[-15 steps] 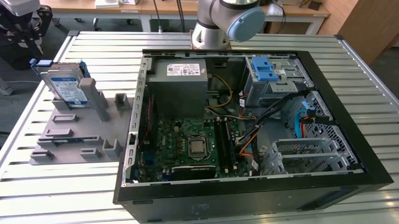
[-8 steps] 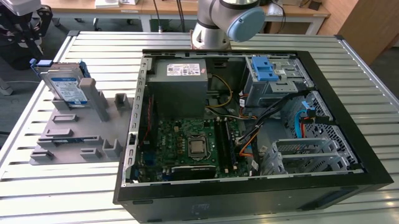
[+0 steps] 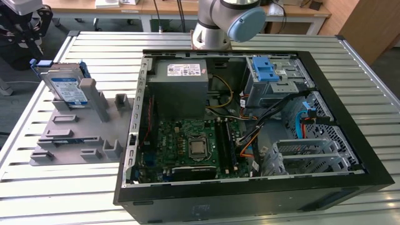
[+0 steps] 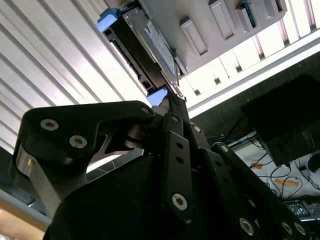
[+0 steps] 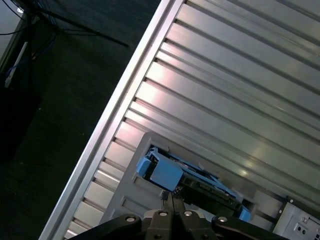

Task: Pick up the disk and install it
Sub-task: 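Pick up the disk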

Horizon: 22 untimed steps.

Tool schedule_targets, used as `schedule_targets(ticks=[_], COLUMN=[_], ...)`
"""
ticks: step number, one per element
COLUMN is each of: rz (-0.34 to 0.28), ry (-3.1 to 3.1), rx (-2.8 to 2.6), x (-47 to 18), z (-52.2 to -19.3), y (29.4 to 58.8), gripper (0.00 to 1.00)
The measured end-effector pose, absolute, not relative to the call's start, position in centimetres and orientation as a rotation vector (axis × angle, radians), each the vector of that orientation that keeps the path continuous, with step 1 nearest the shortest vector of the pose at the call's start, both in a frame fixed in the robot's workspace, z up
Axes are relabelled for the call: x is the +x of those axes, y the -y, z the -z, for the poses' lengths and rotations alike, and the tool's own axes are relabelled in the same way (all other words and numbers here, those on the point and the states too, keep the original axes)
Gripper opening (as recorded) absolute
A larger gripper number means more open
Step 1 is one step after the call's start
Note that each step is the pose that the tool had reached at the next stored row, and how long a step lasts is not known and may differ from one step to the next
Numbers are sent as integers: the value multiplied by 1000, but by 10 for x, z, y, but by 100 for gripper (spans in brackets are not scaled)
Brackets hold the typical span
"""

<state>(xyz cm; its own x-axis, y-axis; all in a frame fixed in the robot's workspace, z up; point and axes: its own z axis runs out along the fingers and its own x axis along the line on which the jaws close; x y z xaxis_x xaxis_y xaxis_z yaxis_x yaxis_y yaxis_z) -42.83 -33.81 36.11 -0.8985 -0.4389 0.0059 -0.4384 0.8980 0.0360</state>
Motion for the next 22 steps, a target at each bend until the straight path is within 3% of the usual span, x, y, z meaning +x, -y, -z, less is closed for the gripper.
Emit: schedule_targets(ticks=[22], rz=[49], ry=[3001], rx=[900], x=[-428], z=[-361], y=[338], gripper=[11])
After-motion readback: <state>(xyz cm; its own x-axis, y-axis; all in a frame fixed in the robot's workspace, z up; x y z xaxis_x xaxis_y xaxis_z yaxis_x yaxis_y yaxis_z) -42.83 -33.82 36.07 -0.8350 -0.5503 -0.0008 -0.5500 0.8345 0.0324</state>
